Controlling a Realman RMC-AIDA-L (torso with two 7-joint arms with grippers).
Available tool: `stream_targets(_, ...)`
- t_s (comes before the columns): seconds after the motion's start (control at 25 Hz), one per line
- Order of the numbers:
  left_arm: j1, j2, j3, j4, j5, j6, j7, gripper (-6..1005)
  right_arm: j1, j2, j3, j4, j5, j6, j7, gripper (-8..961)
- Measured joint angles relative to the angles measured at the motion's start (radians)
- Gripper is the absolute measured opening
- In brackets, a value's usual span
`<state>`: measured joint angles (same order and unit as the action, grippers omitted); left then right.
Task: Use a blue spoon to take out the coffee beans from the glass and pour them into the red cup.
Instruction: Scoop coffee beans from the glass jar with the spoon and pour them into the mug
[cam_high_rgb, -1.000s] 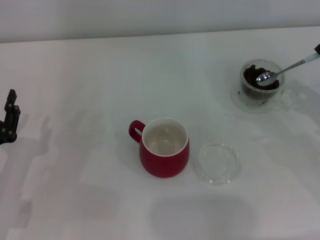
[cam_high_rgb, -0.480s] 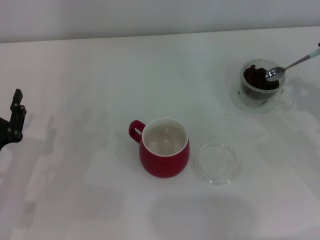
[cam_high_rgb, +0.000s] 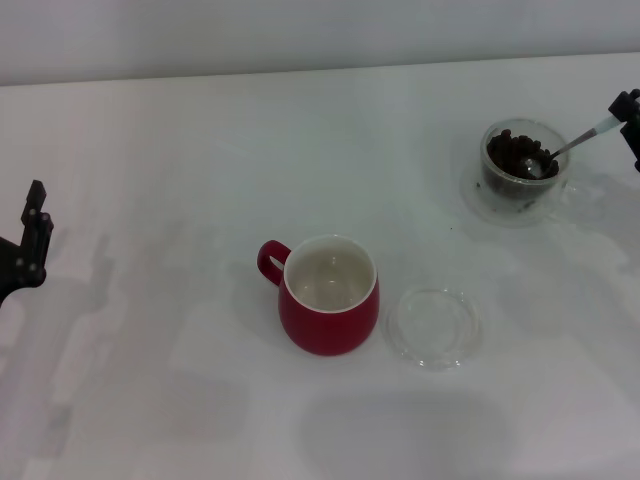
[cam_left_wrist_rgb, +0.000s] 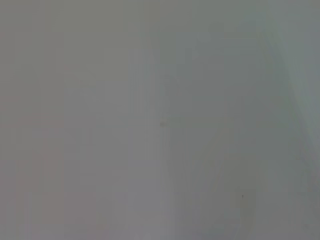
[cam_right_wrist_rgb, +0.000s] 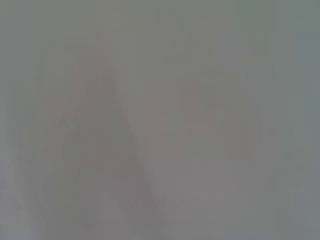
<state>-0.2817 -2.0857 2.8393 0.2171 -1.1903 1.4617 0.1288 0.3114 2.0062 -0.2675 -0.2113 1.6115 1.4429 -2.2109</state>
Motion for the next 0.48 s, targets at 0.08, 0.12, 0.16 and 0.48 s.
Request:
stream_targets(0.08, 0.0, 0.0, 0.0, 0.001, 0.001, 0.0, 0.0, 491, 0.0, 0.0, -0.002, 0.004, 0.0, -0.004, -0.004, 145)
stream_targets(0.12, 0.0, 0.0, 0.001, 0.001, 0.001, -0.001, 0.0, 491, 0.0, 0.0, -0.002, 0.005, 0.0, -0.006, -0.003, 145)
stream_targets(0.16, 0.0, -0.001, 0.001, 0.003, 0.001, -0.001, 0.0, 490, 0.001, 0.0, -0.002, 0.01, 0.003, -0.009, -0.001, 145)
stream_targets(0.48, 0.004, 0.001, 0.002, 0.01, 0.002, -0.002, 0.0, 490, 0.009, 0.0, 0.008, 0.029, 0.012, -0.053, 0.067, 145)
